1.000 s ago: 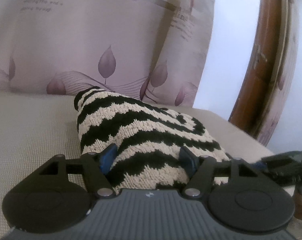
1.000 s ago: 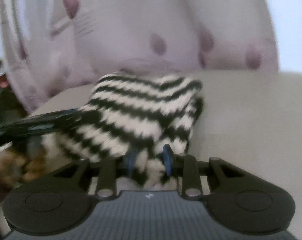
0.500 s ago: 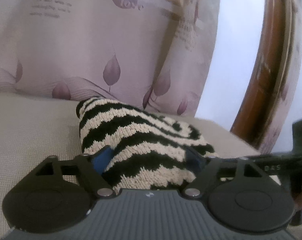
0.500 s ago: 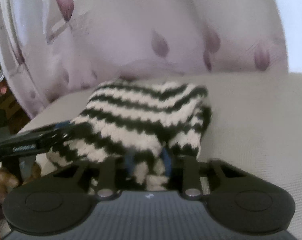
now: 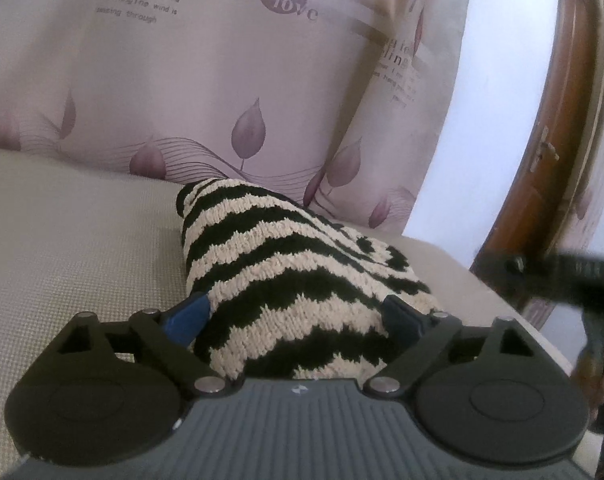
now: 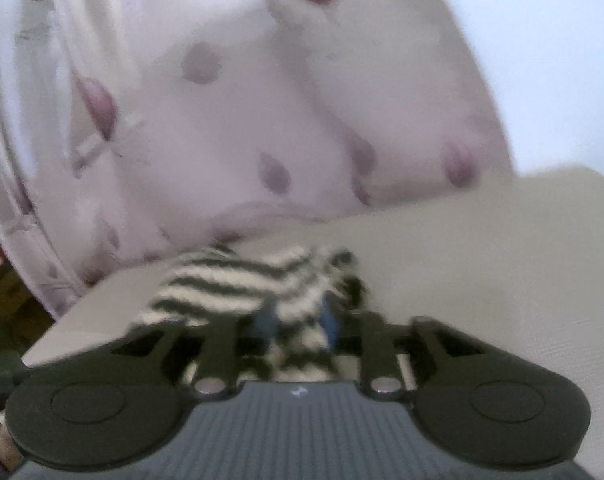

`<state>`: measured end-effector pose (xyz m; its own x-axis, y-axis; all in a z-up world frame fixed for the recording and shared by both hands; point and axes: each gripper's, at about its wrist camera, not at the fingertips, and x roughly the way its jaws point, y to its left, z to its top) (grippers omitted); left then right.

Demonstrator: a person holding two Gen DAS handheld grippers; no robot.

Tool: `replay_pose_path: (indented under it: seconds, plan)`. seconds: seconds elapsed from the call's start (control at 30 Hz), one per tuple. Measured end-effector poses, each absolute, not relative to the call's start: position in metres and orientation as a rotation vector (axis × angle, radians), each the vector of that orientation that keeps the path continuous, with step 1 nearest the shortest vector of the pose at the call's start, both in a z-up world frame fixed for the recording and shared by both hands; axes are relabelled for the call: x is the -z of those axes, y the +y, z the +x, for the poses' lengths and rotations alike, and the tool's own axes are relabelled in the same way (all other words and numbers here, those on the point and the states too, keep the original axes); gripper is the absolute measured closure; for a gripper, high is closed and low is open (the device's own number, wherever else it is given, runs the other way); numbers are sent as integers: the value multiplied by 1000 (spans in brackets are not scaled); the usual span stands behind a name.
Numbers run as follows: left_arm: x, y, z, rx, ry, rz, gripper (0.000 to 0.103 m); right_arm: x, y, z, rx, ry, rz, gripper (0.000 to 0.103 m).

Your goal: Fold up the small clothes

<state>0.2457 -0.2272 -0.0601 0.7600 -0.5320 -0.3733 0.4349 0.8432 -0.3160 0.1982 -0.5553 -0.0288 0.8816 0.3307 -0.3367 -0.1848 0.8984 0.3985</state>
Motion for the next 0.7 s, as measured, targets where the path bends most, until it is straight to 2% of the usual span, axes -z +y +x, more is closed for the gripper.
replay_pose_path:
  seconds: [0.13,0.23,0.3,0.37,0.47,0.53,0.7]
  plan:
    - [59,-228,245,526,476,-205,13,15,-511,230,-327,423,229,74]
    - [56,-227,244,522,490,-199,12,29,-491,254,-298,511,90,74]
    - [52,-225,243,518,499,-194,7,44,-489,254,-272,586,13,75]
    - [46,-224,242,505,502,-189,1,60,-491,236,-270,580,-79,74]
    - [37,-230,241,470,492,-149,0,71,-509,225,-264,568,31,64]
    - [34,-237,241,446,493,-110,0,77,-517,229,-221,569,84,30]
    - [29,-247,242,417,497,-71,0,79,-520,228,-202,561,104,28]
